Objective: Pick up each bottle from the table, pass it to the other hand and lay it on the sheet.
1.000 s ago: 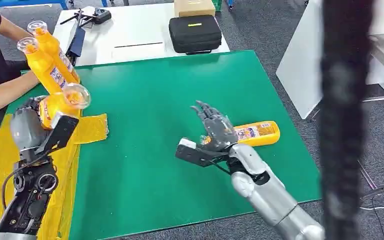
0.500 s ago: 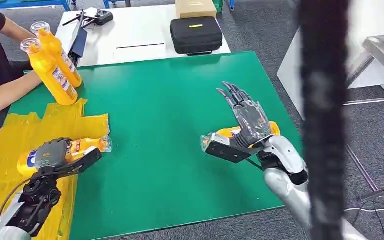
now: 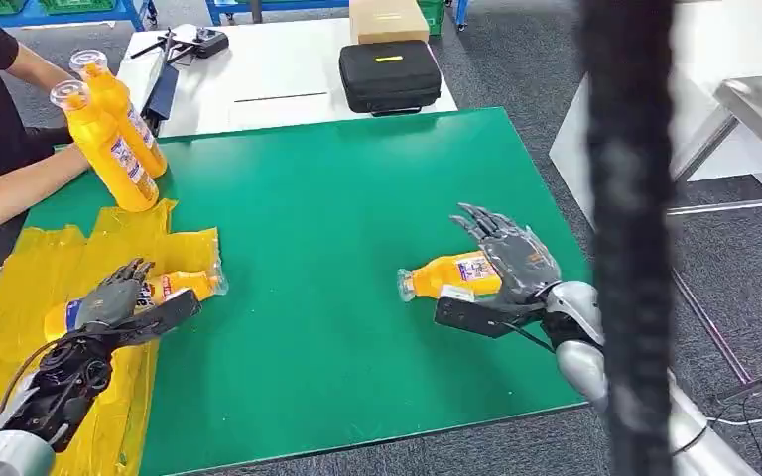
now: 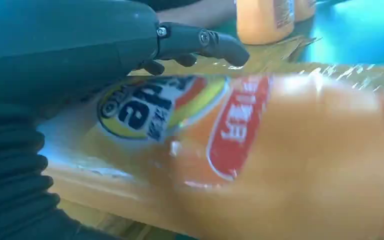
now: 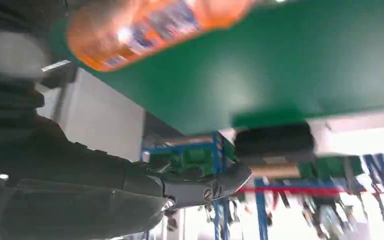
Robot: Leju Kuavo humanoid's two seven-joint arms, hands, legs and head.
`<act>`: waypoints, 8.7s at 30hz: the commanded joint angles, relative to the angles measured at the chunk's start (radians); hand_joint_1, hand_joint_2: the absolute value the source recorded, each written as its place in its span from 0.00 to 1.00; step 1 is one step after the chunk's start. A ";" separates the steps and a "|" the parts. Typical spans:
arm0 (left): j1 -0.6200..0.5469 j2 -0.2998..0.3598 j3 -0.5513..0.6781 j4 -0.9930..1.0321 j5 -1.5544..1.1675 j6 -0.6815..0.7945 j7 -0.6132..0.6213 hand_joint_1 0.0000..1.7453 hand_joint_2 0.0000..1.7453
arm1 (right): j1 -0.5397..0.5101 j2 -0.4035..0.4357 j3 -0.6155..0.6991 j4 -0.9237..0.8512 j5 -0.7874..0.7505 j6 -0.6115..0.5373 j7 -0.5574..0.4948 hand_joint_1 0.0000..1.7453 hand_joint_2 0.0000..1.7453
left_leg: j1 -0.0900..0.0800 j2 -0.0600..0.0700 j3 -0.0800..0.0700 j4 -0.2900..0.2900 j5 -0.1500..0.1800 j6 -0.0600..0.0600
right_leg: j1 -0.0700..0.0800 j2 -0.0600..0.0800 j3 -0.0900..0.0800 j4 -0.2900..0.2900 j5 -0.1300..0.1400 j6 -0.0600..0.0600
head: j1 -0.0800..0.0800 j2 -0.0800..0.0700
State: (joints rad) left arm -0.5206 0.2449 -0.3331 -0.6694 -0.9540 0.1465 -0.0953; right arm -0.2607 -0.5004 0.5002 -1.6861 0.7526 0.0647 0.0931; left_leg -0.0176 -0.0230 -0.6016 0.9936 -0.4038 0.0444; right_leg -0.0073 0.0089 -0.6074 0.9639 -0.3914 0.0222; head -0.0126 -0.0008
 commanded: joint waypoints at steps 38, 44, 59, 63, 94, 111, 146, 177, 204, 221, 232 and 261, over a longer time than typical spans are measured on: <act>0.296 -0.083 0.138 -0.853 0.850 0.180 -0.201 0.00 0.00 | -0.236 -0.073 0.113 0.602 0.053 0.047 -0.116 0.00 1.00 | 0.000 0.005 -0.010 0.002 -0.003 -0.001 | 0.001 0.002 -0.009 0.000 -0.001 0.002 | 0.000 0.000; 0.290 -0.083 0.105 -0.870 0.851 0.190 -0.204 0.00 0.00 | -0.264 0.001 0.160 0.746 0.058 0.033 -0.136 0.00 1.00 | 0.001 0.004 -0.012 0.001 -0.001 0.000 | 0.001 0.002 -0.011 -0.002 0.001 0.002 | 0.000 0.000; 0.223 -0.087 -0.015 -0.851 0.927 0.207 -0.214 0.00 0.00 | -0.332 0.202 0.258 1.160 0.230 -0.099 -0.139 0.13 1.00 | 0.002 0.004 -0.009 0.000 -0.001 0.000 | 0.003 0.002 -0.009 -0.003 0.001 0.002 | 0.001 0.000; 0.210 -0.093 -0.023 -0.849 0.928 0.206 -0.213 0.00 0.00 | -0.323 0.199 0.257 1.170 0.230 -0.106 -0.146 0.62 1.00 | 0.002 0.006 -0.003 0.000 -0.001 -0.001 | 0.003 0.002 -0.003 -0.003 0.000 0.002 | 0.000 0.000; 0.187 -0.119 -0.026 -0.847 0.975 0.225 -0.202 0.00 0.00 | -0.225 0.226 0.250 1.194 0.322 -0.013 -0.135 0.00 1.00 | 0.003 0.004 0.022 0.000 -0.009 0.001 | 0.005 0.002 0.013 -0.005 -0.006 0.001 | 0.001 0.000; 0.202 -0.135 0.001 -0.880 0.967 0.220 -0.192 0.00 0.00 | -0.202 0.186 0.219 1.113 0.323 0.000 -0.153 1.00 1.00 | 0.006 0.019 0.050 0.003 -0.030 0.001 | 0.008 0.016 0.037 -0.008 -0.020 -0.002 | 0.001 0.000; 0.302 -0.187 0.005 -0.933 1.695 0.050 0.013 0.00 1.00 | -0.078 0.369 -0.205 0.175 -0.461 -0.266 -0.204 1.00 1.00 | 0.004 0.015 0.024 0.002 -0.029 0.004 | 0.005 0.013 0.025 -0.005 -0.023 0.004 | 0.000 0.000; 0.084 -0.247 -0.301 -0.829 1.386 0.298 -0.003 0.00 1.00 | -0.302 0.671 0.161 0.551 -0.286 -0.302 -0.075 1.00 1.00 | 0.003 0.013 0.016 0.001 -0.027 0.005 | 0.004 0.011 0.017 -0.004 -0.022 0.005 | 0.001 0.000; 0.034 -0.277 -0.319 -0.782 1.458 0.313 0.009 0.00 1.00 | -0.314 0.681 0.371 0.573 -0.248 -0.275 -0.051 1.00 1.00 | 0.004 0.012 0.017 0.002 -0.028 0.004 | 0.004 0.009 0.018 -0.003 -0.023 0.004 | 0.001 0.000; 0.049 -0.267 -0.300 -0.775 1.491 0.331 -0.053 1.00 1.00 | -0.301 0.670 0.536 0.678 -0.330 -0.246 -0.039 1.00 1.00 | 0.004 0.011 0.017 0.001 -0.027 0.004 | 0.005 0.008 0.019 -0.004 -0.023 0.004 | 0.000 0.000; 0.079 -0.307 -0.278 -0.826 1.453 0.382 -0.075 1.00 1.00 | -0.305 0.683 0.554 0.692 -0.340 -0.243 -0.045 1.00 1.00 | 0.004 0.011 0.017 0.002 -0.028 0.004 | 0.005 0.008 0.018 -0.004 -0.023 0.005 | 0.000 0.000; 0.167 -0.092 0.136 -0.565 0.454 0.444 0.006 1.00 1.00 | -0.110 0.536 0.058 0.274 -0.544 -0.357 -0.117 0.00 0.00 | 0.002 0.010 0.017 0.000 -0.025 0.004 | 0.003 0.007 0.018 -0.004 -0.023 0.005 | 0.001 0.000</act>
State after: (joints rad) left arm -0.2895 0.1255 -0.2018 -1.5285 -0.4123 0.5569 -0.0798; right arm -0.3971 0.0805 0.6360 -1.2503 0.2393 -0.3014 -0.0285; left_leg -0.0154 -0.0106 -0.5880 0.9945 -0.4287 0.0516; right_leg -0.0047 0.0208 -0.5939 0.9604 -0.4125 0.0272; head -0.0114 -0.0008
